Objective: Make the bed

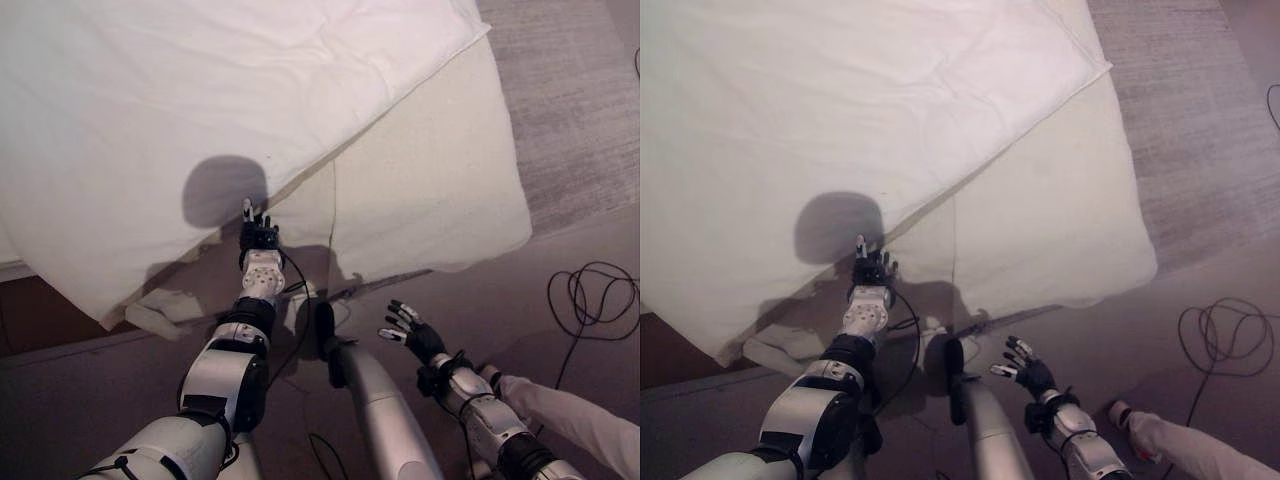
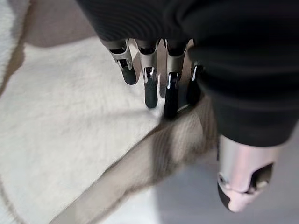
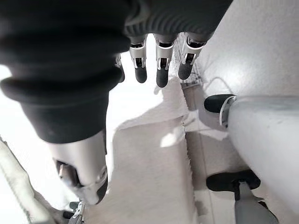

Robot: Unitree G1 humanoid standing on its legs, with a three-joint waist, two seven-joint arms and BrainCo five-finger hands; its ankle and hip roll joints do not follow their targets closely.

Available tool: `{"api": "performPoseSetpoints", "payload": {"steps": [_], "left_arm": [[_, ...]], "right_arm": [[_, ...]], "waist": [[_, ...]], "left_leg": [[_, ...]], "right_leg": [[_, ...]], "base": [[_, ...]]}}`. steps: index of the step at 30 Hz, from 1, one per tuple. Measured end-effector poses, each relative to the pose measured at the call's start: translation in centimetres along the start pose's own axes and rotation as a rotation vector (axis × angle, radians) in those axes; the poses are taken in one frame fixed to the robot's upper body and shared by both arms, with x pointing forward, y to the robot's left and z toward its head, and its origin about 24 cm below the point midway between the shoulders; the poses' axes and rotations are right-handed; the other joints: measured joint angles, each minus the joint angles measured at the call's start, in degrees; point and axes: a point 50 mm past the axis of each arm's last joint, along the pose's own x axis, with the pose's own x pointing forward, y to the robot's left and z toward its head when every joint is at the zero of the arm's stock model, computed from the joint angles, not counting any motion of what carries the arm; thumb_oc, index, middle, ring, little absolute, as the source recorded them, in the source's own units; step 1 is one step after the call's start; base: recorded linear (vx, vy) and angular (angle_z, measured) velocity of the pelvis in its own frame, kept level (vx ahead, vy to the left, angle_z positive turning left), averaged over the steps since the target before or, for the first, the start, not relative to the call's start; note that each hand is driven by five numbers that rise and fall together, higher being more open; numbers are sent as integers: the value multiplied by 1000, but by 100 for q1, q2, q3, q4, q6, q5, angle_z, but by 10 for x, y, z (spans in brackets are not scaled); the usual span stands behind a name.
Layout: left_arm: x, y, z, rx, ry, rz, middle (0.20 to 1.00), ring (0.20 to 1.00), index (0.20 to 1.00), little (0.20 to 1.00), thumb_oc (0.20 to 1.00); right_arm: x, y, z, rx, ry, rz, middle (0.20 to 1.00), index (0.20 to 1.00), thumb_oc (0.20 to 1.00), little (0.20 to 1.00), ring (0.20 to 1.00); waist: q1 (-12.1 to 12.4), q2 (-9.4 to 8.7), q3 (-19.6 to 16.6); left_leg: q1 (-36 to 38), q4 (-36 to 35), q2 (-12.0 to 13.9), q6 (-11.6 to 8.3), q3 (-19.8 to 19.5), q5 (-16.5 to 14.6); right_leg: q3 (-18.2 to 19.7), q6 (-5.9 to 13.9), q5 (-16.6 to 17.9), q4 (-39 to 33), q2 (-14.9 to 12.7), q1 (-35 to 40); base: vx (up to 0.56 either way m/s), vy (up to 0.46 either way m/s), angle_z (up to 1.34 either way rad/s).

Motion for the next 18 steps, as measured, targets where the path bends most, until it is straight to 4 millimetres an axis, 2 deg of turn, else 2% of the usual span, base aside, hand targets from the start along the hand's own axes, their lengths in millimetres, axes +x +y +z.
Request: {"api": "performPoseSetpoints", "payload": {"steps": [4, 12, 18], "left_arm": [[5, -9, 15, 11, -38, -16, 1000, 1000, 1000, 1000, 1000], [8, -22, 24, 7, -59, -27, 1000, 1000, 1000, 1000, 1000], [8, -28, 24, 28, -60, -48, 1000, 1000, 1000, 1000, 1000]], "right_arm": [[0, 4, 4, 0, -20, 22, 1000, 1000, 1000, 1000, 1000], [-3, 5, 4, 1, -27, 40, 1000, 1000, 1000, 1000, 1000], [-4, 6, 4, 4, -27, 45, 1000, 1000, 1000, 1000, 1000]], "waist": [[-65, -72, 37], [-60, -83, 40], [-10, -86, 38]], "left_leg": [[-156, 107, 36, 16, 1, -10], [-386, 222, 95, 30, -32, -26], [-470, 290, 88, 58, -14, -28]], "right_leg": [[5, -4, 64, -1, 26, -118], [-9, 27, 133, -27, 79, -281], [10, 52, 139, 19, 59, -382]], "base": [[8, 22, -4], [29, 17, -3], [6, 5, -1]]}}
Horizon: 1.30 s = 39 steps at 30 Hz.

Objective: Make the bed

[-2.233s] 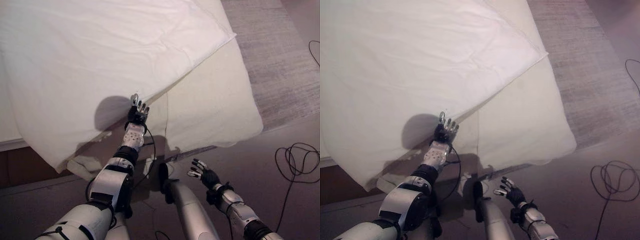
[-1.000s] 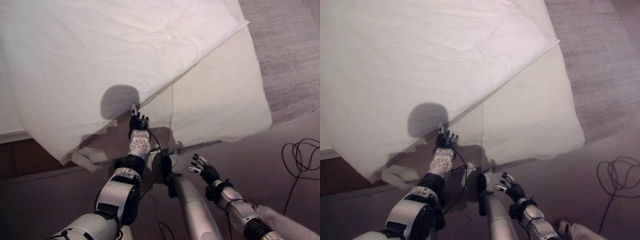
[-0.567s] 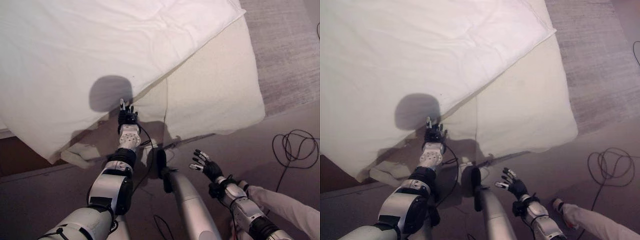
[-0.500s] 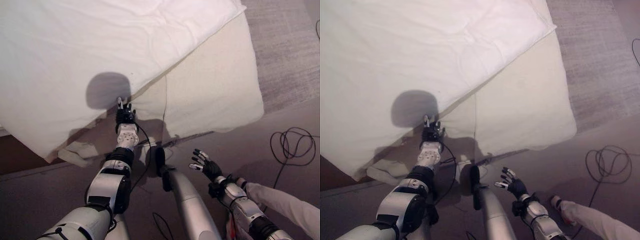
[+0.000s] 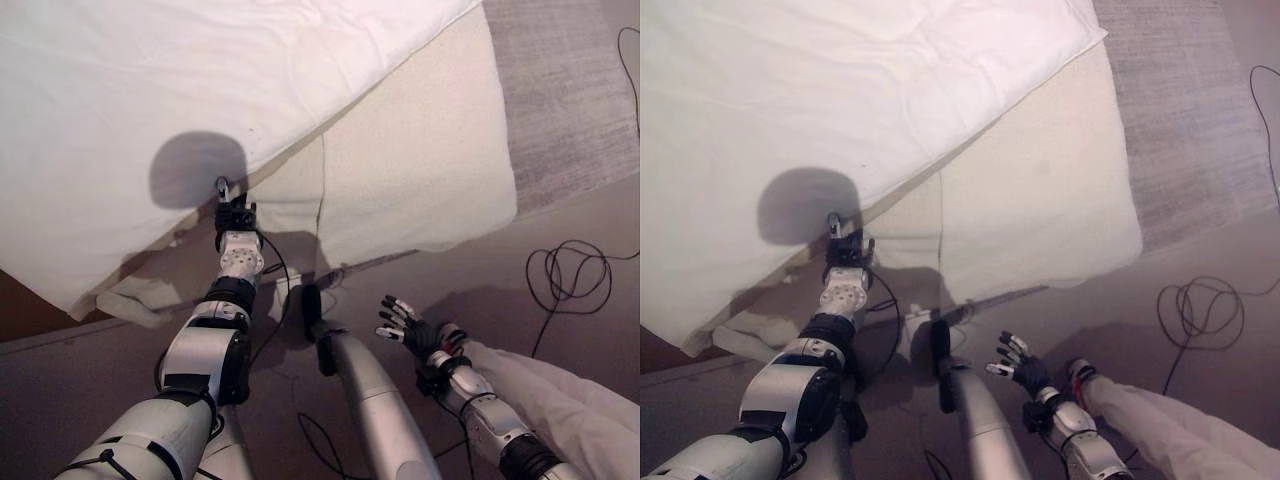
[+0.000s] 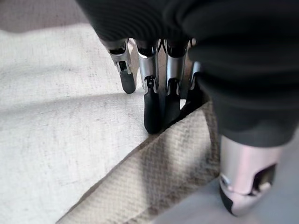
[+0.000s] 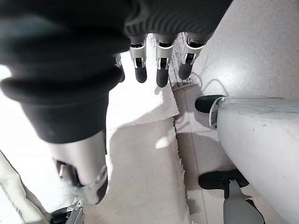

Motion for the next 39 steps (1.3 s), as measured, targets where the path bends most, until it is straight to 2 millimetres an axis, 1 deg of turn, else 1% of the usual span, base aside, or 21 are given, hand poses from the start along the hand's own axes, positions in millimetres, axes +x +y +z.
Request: {"api": "performPoseSetpoints", "payload": {"steps": [2, 4, 9, 14, 17, 22, 30, 35, 38, 39], "left_arm": [[-1, -4, 0, 6, 0, -18, 1000, 1000, 1000, 1000, 1000], [-1, -5, 0, 14, 1, -32, 1000, 1000, 1000, 1000, 1000], [-2, -11, 0, 51, -1, -70, 1000, 1000, 1000, 1000, 1000], [-4, -15, -1, 63, 8, -104, 1000, 1000, 1000, 1000, 1000], [-8, -20, -5, 81, 20, -145, 1000, 1000, 1000, 1000, 1000], [-17, -20, -7, 82, 33, -207, 1000, 1000, 1000, 1000, 1000], [-22, -14, -7, 64, 45, -256, 1000, 1000, 1000, 1000, 1000], [-29, -34, 2, 40, 18, -373, 1000, 1000, 1000, 1000, 1000], [-29, -36, 5, 38, 4, -391, 1000, 1000, 1000, 1000, 1000], [-31, -41, 7, 26, -5, -414, 1000, 1000, 1000, 1000, 1000]], "right_arm": [[-2, -1, 0, 8, -5, -6, 1000, 1000, 1000, 1000, 1000], [-3, -2, -3, 11, 2, -12, 1000, 1000, 1000, 1000, 1000], [-4, -3, -3, 18, 0, -20, 1000, 1000, 1000, 1000, 1000], [-3, -3, -3, 27, -3, -27, 1000, 1000, 1000, 1000, 1000], [-3, -5, -2, 30, -8, -34, 1000, 1000, 1000, 1000, 1000], [-4, -6, -6, 33, 7, -43, 1000, 1000, 1000, 1000, 1000], [-3, -3, -12, 55, 24, -49, 1000, 1000, 1000, 1000, 1000], [-3, -2, -12, 57, 25, -49, 1000, 1000, 1000, 1000, 1000], [-3, -3, -13, 57, 28, -51, 1000, 1000, 1000, 1000, 1000], [-3, -3, -13, 57, 26, -51, 1000, 1000, 1000, 1000, 1000]], "waist": [[6, -2, -1], [79, 4, 3], [105, 11, 7], [123, 63, 46], [149, 152, 113], [204, 268, 202], [248, 269, 203], [253, 269, 203], [253, 270, 203], [258, 269, 203]], "left_leg": [[-14, 10, -3, -13, 13, -20], [-25, -3, 1, -11, 9, 13], [-29, -39, -17, -18, -34, 38], [-28, -72, -56, 17, -27, 76], [-28, -97, -98, 26, -63, 108], [3, -134, -127, 34, -58, 134], [232, -370, -158, 19, -48, 257], [285, -435, -190, 29, -79, 270], [372, -490, -196, 29, -82, 289], [378, -497, -199, 31, -89, 294]], "right_leg": [[36, -7, -12, 3, -9, -35], [20, 0, 7, 31, 6, -68], [20, -20, -2, 68, -5, -94], [20, -22, 0, 107, -45, -109], [-9, -23, 1, 143, -84, -111], [-6, -36, 9, 170, -111, -110], [-8, -24, 0, 156, -118, 12], [0, -23, 0, 114, -120, 37], [-7, -23, 0, 104, -119, 120], [-8, -24, 0, 104, -119, 127]], "base": [[0, 0, 0], [-2, -16, -2], [5, -10, 1], [-9, -23, 2], [2, -23, 7], [-1, -2, 1], [0, 0, 0], [2, 0, 1], [1, -2, 1], [0, 0, 0]]}}
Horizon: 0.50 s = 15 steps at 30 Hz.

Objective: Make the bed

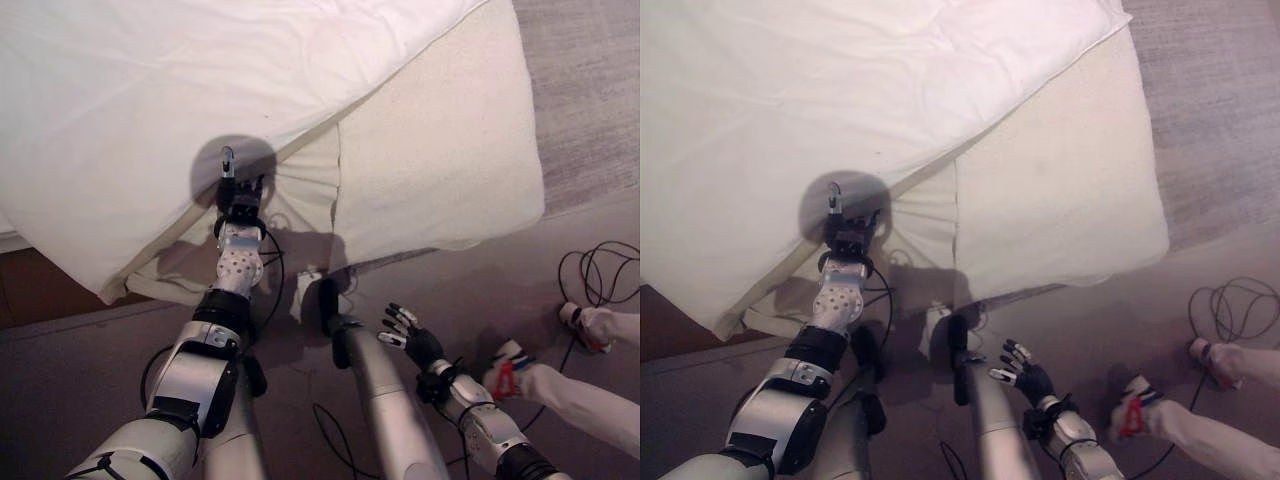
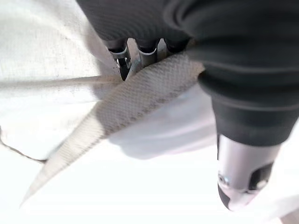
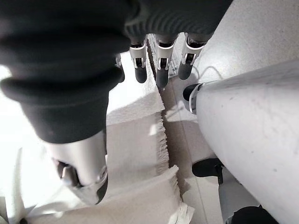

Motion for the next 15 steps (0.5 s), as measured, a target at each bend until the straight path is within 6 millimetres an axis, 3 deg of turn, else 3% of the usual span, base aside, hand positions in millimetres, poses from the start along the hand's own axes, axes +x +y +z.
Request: {"api": "performPoseSetpoints", "payload": {"steps": [10, 12, 13, 14, 15], "left_arm": [[10, -31, 18, -67, -112, -75, 1000, 1000, 1000, 1000, 1000], [14, -33, 23, -58, -128, -62, 721, 721, 721, 721, 721], [17, -35, 28, -52, -142, -50, 711, 711, 711, 711, 711], [18, -36, 30, -53, -147, -46, 755, 755, 755, 755, 755], [21, -38, 31, -50, -153, -34, 865, 865, 865, 865, 865]], "right_arm": [[0, 1, 0, -4, 1, 4, 1000, 1000, 1000, 1000, 1000], [0, 1, -1, -5, 3, 3, 1000, 1000, 1000, 1000, 1000], [0, 1, -1, -6, 5, 4, 1000, 1000, 1000, 1000, 1000], [0, 1, -1, -7, 5, 5, 1000, 1000, 1000, 1000, 1000], [-1, 1, -1, -8, 7, 3, 1000, 1000, 1000, 1000, 1000]], "waist": [[1, -2, -1], [5, -3, -3], [-3, -4, -4], [-3, -4, -4], [-2, -4, -4]], "left_leg": [[40, 19, -26, -47, -21, 6], [68, 24, -23, -46, -19, -10], [85, 11, -8, -46, -13, 23], [83, 22, -4, -37, -20, -22], [65, 65, 2, -57, -15, -3]], "right_leg": [[-30, -7, -39, 2, -41, 57], [-34, -9, -39, -6, -40, 84], [-36, -17, -5, -3, -15, 113], [-40, -4, -27, -37, -12, 120], [-38, -17, -14, -31, -11, 117]], "base": [[-3, 5, 0], [-24, 14, -2], [-65, 5, -2], [0, 0, 0], [0, 0, 0]]}}
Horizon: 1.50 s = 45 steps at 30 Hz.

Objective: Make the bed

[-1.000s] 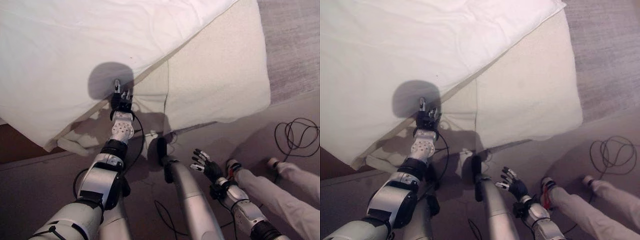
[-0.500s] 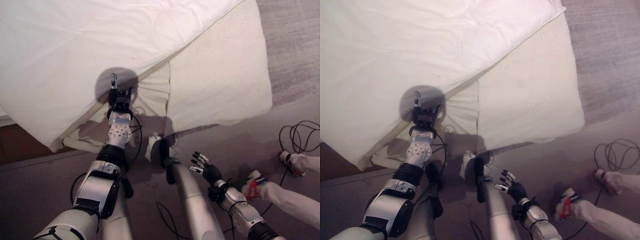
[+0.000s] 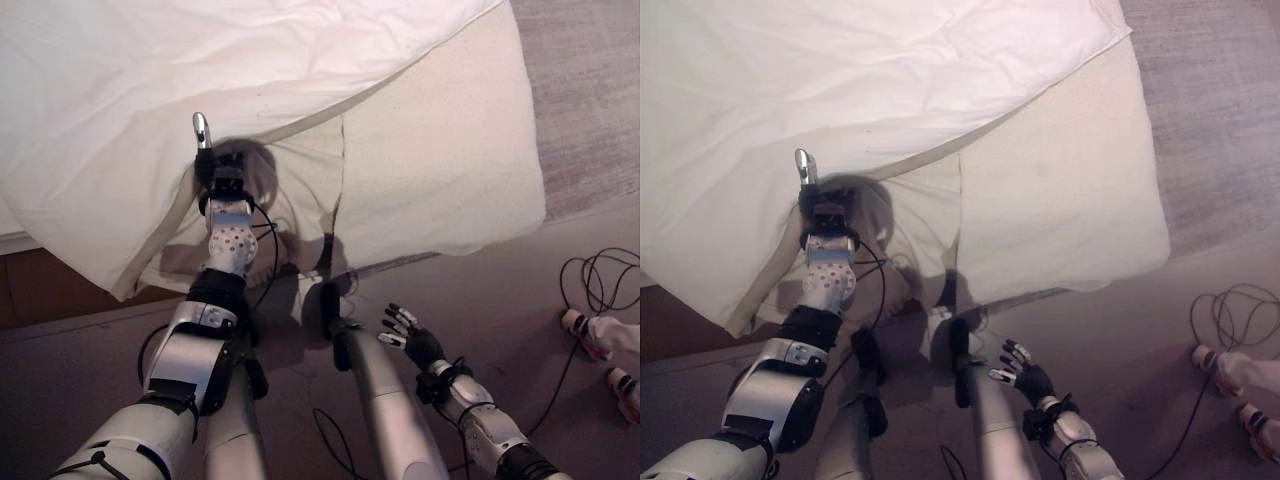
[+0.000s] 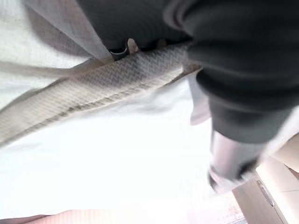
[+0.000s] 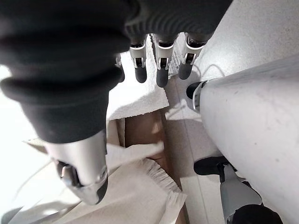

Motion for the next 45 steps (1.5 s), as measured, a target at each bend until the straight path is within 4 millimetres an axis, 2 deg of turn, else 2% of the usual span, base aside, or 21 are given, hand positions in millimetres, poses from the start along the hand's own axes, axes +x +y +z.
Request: {"api": "performPoseSetpoints", "payload": {"steps": [1, 8, 10, 19, 23, 28, 32, 45], "left_arm": [[1, 0, 1, 4, -3, 8, 1000, 1000, 1000, 1000, 1000], [3, -5, 3, 9, -11, 18, 1000, 1000, 1000, 1000, 1000], [3, -6, 2, 10, -11, 22, 1000, 1000, 1000, 1000, 1000], [-3, -14, -9, 27, 12, 8, 1000, 1000, 1000, 1000, 1000], [-19, -12, -10, -7, 29, -42, 1000, 1000, 1000, 1000, 1000], [-42, 6, -5, -23, 50, -150, 1000, 1000, 1000, 1000, 1000], [-47, 4, -11, -28, 70, -172, 1000, 1000, 1000, 1000, 1000], [-41, 6, -10, -1, 42, -89, 1000, 1000, 1000, 1000, 1000]], "right_arm": [[0, 0, 0, 0, 1, -1, 1000, 1000, 1000, 1000, 1000], [0, 0, 0, -2, 2, -7, 1000, 1000, 1000, 1000, 1000], [0, 0, 0, -2, 1, -12, 1000, 1000, 1000, 1000, 1000], [0, -2, 0, 1, 1, -21, 1000, 1000, 1000, 1000, 1000], [0, -4, 1, 8, -4, -46, 1000, 1000, 1000, 1000, 1000], [0, -6, 2, 21, -15, -60, 1000, 1000, 1000, 1000, 1000], [-1, -10, 3, 27, -20, -79, 1000, 1000, 1000, 1000, 1000], [-1, -10, 3, 24, -21, -92, 1000, 1000, 1000, 1000, 1000]], "waist": [[10, 0, 0], [8, -1, -3], [8, -1, -4], [140, 5, -2], [142, 11, 1], [186, 64, 33], [296, 130, 72], [286, 132, 73]], "left_leg": [[1, 3, 4, 15, -13, -15], [-28, 108, 11, 11, 3, -63], [-52, 152, 14, 13, -3, -130], [-55, 154, -25, 23, -10, -102], [-51, 150, -45, 28, -13, -115], [11, 116, -48, 22, -11, -116], [26, 121, -52, 26, -9, -114], [141, 70, -49, 31, -6, -108]], "right_leg": [[0, 5, -5, 19, 19, 3], [19, -22, 23, 36, 14, 6], [22, 25, -25, 26, -2, 0], [-16, -13, -45, 121, -58, -29], [-10, 39, -104, 112, -80, -18], [2, 21, -101, 130, -74, 20], [2, 9, -94, 142, -77, 31], [3, 34, -109, 152, -75, 115]], "base": [[0, 0, 0], [21, 10, -2], [-37, -4, 1], [-6, -7, 2], [9, -7, 3], [11, -2, 0], [0, 0, 0], [0, 0, 0]]}}
